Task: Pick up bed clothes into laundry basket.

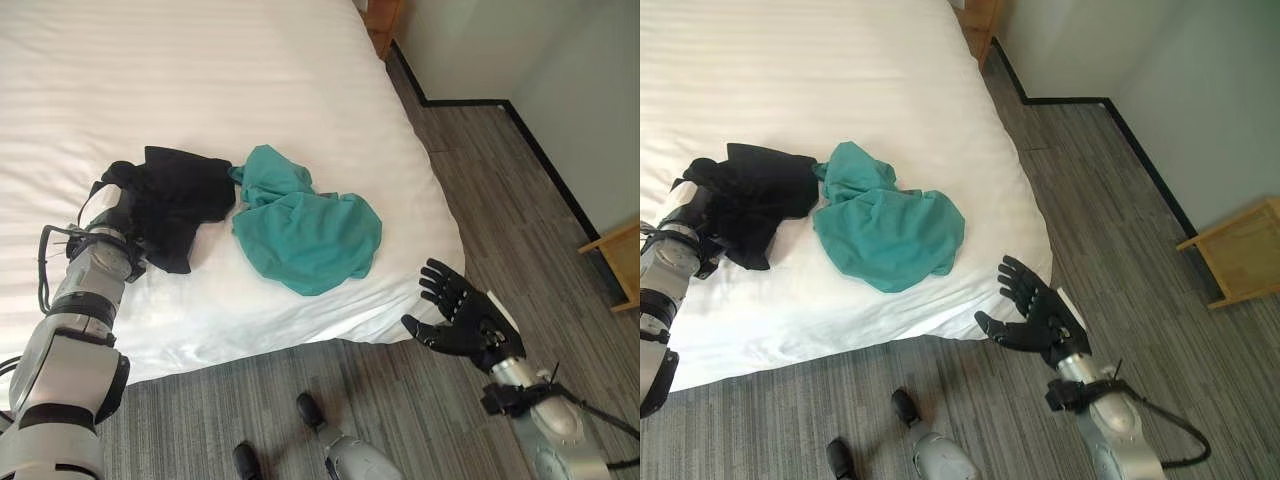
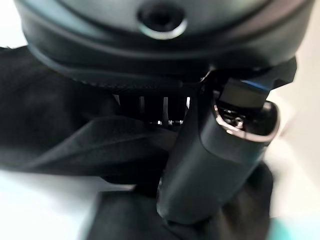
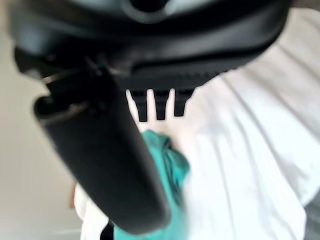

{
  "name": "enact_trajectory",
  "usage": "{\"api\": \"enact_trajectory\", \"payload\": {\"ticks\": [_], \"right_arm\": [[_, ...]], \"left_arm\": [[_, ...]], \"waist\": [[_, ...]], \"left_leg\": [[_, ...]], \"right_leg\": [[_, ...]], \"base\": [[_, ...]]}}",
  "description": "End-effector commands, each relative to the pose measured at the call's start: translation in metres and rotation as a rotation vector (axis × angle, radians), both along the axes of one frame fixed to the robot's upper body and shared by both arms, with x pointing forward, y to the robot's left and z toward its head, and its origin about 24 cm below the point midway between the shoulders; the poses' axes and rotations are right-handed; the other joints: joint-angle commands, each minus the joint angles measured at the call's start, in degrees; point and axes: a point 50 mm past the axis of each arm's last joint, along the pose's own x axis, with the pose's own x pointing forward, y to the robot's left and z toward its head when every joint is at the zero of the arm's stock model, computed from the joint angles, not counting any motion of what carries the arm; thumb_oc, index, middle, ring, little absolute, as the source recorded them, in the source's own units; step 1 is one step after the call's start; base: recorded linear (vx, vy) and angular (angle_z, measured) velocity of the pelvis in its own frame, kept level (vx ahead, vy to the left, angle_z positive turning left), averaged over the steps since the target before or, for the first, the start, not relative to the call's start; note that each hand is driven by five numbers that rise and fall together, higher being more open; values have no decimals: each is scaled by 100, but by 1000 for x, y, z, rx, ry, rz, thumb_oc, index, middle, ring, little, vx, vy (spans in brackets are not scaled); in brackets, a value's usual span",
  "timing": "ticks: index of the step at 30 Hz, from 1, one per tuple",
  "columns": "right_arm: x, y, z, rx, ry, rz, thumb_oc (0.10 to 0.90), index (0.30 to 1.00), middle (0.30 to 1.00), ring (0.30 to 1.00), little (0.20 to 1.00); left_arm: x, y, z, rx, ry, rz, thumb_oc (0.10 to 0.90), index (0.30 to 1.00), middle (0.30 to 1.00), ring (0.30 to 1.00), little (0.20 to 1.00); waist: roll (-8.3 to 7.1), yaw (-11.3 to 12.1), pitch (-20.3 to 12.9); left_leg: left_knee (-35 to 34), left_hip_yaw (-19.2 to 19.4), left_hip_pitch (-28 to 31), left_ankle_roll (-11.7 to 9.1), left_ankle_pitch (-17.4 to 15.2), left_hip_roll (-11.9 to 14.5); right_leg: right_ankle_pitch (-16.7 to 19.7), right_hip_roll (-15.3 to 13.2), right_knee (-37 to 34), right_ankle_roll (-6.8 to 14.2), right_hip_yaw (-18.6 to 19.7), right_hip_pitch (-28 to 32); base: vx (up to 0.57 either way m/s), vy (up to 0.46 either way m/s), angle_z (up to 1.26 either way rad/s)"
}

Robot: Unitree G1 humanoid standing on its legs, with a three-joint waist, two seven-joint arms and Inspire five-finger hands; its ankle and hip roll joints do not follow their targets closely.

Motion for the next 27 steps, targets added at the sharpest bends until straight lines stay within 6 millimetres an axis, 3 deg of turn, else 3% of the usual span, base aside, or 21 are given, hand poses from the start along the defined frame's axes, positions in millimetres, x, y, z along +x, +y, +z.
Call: {"api": "enact_trajectory", "payload": {"ticks": [1,4,5,8,10,11,12,20,27], "right_arm": [[12,-7,75,-147,-363,-28,800,900,900,900,900],[21,-6,87,-346,-390,-48,800,900,900,900,900],[27,-5,98,-468,-420,-57,800,900,900,900,900],[36,2,114,-671,-468,-35,800,900,900,900,900],[40,7,133,-942,-507,-10,800,900,900,900,900],[41,8,133,-943,-509,-4,800,900,900,900,900],[44,12,138,-1086,-514,21,800,900,900,900,900],[53,33,141,-1438,-504,154,800,900,900,900,900],[60,47,145,-1638,-517,234,800,900,900,900,900]], "left_arm": [[-23,-48,58,-450,-505,-301,400,300,300,300,300],[-47,-58,47,-622,-561,-401,400,300,300,300,300],[-65,-63,45,-691,-592,-483,400,300,300,300,300],[-91,-61,22,-785,-525,-552,400,300,300,300,300],[-115,-45,7,-789,-465,-542,400,300,300,300,300],[-117,-43,7,-789,-466,-537,400,300,300,300,300],[-127,-36,-6,-819,-413,-513,400,300,300,300,300],[-143,-31,-10,-807,-381,-514,400,300,300,300,300],[-153,-25,-12,-812,-380,-477,400,300,300,300,300]], "waist": [[210,382,147],[221,540,58],[226,749,41],[264,973,20],[298,1235,16],[300,1190,0],[306,1373,11],[338,1613,23],[340,1746,8]], "left_leg": [[8,-22,632,-138,-374,20],[8,-140,628,-135,-359,12],[8,-254,633,-128,-353,-13],[8,-436,642,-113,-329,-50],[8,-629,666,-98,-321,-85],[8,-640,637,-103,-287,-85],[8,-799,596,-104,-237,-110],[8,-1287,479,-121,-118,-176],[8,-1415,434,-120,-78,-214]], "right_leg": [[-663,-237,64,468,17,697],[-688,-269,35,426,-65,786],[-714,-297,24,401,-124,854],[-764,-339,11,369,-249,966],[-853,-370,11,335,-403,1086],[-826,-370,11,332,-411,1062],[-857,-386,11,304,-512,1097],[-965,-434,11,226,-855,1261],[-998,-456,11,229,-974,1298]], "base": [[19,-24,37],[14,-48,43],[45,-34,50],[26,-29,28],[38,-29,41],[23,-43,28],[-13,-35,25],[-1,-36,40],[0,-14,16]]}}
